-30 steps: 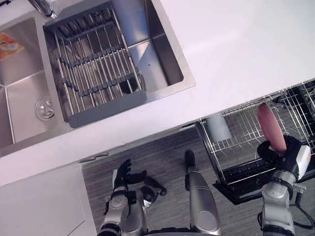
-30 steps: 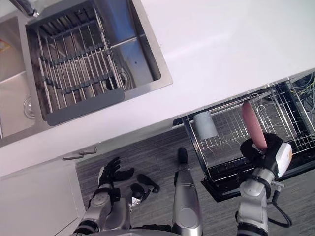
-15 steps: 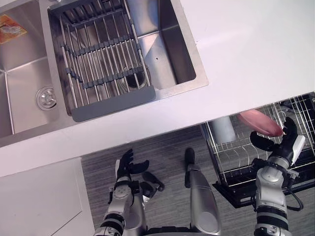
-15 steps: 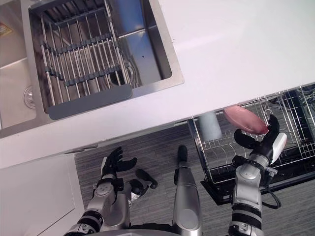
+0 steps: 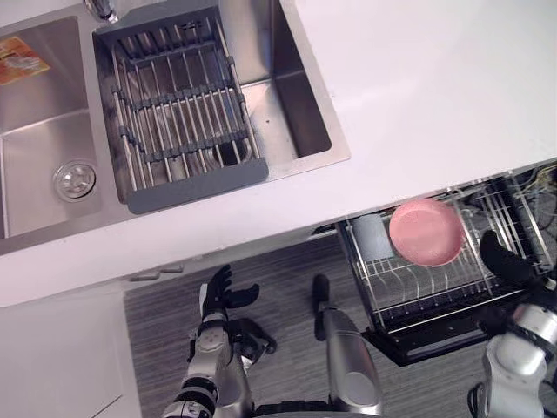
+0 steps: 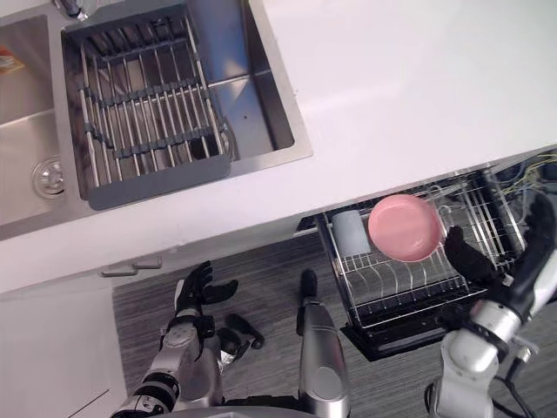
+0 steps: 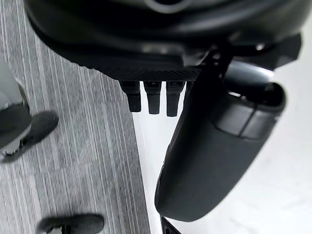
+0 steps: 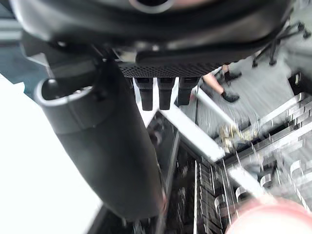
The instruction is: Walk over to the sink, pick up the cup, carry it to the dishwasher, place the cup inside the dishwasher, then close the dishwasher door
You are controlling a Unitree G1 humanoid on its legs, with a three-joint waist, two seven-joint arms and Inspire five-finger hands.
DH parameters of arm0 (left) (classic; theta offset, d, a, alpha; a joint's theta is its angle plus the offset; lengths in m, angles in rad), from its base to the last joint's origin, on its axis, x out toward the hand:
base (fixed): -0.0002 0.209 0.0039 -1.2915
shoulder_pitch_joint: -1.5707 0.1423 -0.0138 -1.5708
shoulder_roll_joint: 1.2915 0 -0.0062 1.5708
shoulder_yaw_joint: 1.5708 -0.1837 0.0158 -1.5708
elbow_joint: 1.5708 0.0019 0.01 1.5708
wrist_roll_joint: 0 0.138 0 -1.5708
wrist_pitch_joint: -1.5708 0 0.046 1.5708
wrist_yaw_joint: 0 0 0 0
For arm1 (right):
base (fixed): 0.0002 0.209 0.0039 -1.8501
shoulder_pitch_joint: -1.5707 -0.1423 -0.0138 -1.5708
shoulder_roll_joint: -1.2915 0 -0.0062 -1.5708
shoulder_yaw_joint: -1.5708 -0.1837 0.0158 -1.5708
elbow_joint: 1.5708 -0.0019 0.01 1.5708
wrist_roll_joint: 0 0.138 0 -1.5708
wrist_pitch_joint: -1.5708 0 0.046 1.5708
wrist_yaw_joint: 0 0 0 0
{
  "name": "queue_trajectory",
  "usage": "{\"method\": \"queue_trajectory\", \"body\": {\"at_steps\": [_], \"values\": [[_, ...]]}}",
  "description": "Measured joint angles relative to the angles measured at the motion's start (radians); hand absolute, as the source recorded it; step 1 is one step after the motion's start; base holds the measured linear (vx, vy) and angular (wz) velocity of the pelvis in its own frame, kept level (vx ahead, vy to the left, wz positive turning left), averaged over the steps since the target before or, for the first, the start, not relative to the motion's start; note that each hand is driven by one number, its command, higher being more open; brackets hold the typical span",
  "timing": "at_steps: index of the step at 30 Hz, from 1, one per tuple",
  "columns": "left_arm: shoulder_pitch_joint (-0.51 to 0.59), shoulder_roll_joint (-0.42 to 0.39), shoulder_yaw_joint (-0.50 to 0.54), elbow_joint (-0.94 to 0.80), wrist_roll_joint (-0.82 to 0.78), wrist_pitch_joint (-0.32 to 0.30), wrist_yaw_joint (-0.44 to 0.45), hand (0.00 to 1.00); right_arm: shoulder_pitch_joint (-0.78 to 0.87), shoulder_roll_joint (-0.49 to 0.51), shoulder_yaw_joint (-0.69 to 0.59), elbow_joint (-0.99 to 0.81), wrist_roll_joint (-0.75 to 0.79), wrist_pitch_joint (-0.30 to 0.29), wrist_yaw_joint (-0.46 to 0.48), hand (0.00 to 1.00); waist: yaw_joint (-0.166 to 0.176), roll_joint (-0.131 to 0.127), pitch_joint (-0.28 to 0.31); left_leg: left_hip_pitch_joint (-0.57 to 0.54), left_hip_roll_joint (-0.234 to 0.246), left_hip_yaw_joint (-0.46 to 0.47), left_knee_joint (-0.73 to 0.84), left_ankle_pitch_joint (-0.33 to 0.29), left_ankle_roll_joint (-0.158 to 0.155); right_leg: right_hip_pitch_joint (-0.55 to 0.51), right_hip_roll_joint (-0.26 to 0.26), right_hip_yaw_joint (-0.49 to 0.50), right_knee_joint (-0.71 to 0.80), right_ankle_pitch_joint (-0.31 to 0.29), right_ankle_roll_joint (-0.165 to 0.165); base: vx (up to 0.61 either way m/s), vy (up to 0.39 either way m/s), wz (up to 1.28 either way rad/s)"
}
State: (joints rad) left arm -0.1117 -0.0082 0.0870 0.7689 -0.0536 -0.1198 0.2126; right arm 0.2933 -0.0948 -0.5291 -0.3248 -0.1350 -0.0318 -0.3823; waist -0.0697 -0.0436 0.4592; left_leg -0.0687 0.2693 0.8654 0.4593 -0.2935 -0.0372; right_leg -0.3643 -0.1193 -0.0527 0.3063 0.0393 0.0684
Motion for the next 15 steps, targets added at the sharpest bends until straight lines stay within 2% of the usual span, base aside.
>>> {"method": "queue_trajectory", "body": {"at_steps": [5,9,13,15], "values": [[0.045,-0.002,0.047,0.0,0.014,0.009,-0.017,0.9,0.085,0.082,-0.124,0.076,0.16,-0.036,0.027,0.9,-0.026,-0.017,-0.04,0.046,0.009,0.03,-0.002,-0.009,-0.009,0.019,0.009,-0.008,0.008,-0.004,-0.006,0.06,-0.006,-0.18],[0.069,-0.007,0.078,0.0,0.014,0.011,-0.021,0.9,0.121,0.124,-0.174,0.305,0.253,-0.037,0.032,0.9,-0.033,-0.015,-0.097,0.08,0.017,0.047,0.0,-0.015,-0.017,0.031,0.013,-0.011,0.031,-0.028,-0.012,0.04,-0.017,-0.12],[0.071,-0.002,0.079,0.0,0.014,0.011,-0.022,0.9,0.121,0.148,-0.155,0.498,0.337,-0.016,0.065,0.9,-0.044,-0.011,-0.1,0.092,0.034,0.048,0.038,-0.04,-0.031,0.025,0.013,-0.008,0.077,-0.059,-0.014,-0.02,-0.036,-0.05],[0.079,-0.005,0.078,0.0,0.014,0.011,-0.022,0.9,0.12,0.149,-0.11,0.572,0.426,-0.01,0.099,0.9,-0.051,-0.005,-0.102,0.082,0.038,0.053,0.056,-0.058,-0.033,0.006,0.011,-0.001,0.097,-0.064,-0.013,-0.04,-0.026,-0.07]]}}
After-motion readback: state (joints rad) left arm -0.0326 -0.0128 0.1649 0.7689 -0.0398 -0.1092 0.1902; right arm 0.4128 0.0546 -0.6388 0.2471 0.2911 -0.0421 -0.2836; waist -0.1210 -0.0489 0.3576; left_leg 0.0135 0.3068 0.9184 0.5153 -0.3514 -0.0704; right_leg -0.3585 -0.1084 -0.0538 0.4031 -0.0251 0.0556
